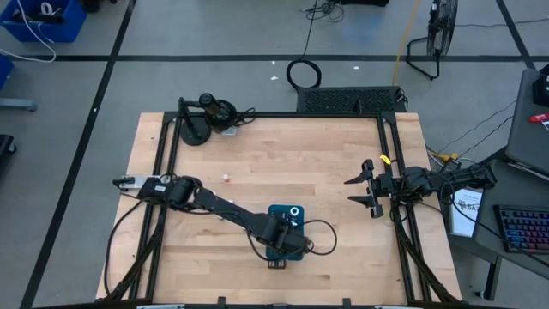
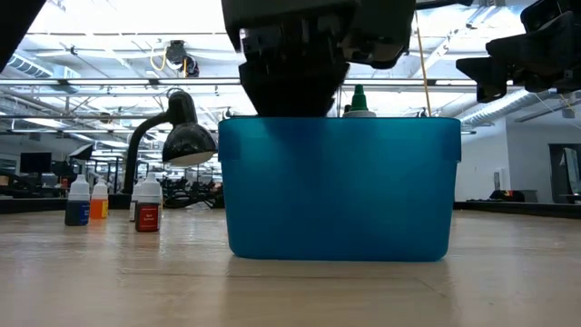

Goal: Pick & Place food coloring
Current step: Put the red small food coloring bottle into the blue bin

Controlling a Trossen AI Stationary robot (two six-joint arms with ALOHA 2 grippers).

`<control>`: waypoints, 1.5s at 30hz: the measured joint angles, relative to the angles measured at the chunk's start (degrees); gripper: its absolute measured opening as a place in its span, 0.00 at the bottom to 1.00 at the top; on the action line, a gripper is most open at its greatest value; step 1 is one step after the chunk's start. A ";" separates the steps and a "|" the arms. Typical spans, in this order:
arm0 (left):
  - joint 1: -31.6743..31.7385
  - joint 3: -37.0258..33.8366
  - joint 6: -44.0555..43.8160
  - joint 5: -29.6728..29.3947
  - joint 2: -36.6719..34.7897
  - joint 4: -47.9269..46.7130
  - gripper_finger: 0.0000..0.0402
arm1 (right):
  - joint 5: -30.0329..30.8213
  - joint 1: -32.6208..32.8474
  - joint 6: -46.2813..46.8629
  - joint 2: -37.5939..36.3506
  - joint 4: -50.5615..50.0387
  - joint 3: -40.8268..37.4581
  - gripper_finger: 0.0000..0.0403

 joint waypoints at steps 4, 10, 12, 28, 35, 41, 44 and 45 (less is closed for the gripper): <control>0.33 -0.08 -0.57 2.24 -1.62 -0.48 0.35 | 0.00 0.00 0.00 0.01 -0.01 0.00 0.53; -0.46 -0.08 -3.78 -0.55 -8.36 -6.37 0.31 | 0.00 0.00 -0.01 0.01 -0.01 0.00 0.53; -1.32 -0.08 -5.12 -4.20 -10.88 -9.51 0.30 | 0.00 0.00 0.01 -0.01 0.01 0.00 0.53; -4.31 -1.25 -28.57 -11.33 -15.19 -27.45 0.47 | 0.00 0.00 0.01 -0.01 0.01 0.07 0.53; -4.14 -11.17 -27.32 -12.92 -15.58 -25.10 0.61 | 0.00 0.00 -0.01 -0.01 0.01 0.04 0.53; -1.83 -20.51 -22.30 -7.82 -15.52 -16.58 0.63 | -0.01 0.00 -0.01 -0.01 0.01 0.04 0.53; -0.76 -22.24 -19.86 -6.84 -15.52 -12.90 0.61 | 0.00 0.00 -0.01 -0.01 0.01 0.04 0.53; -0.52 -22.46 -19.13 -6.49 -15.52 -12.19 0.61 | 0.00 0.00 -0.01 -0.01 0.00 0.04 0.53</control>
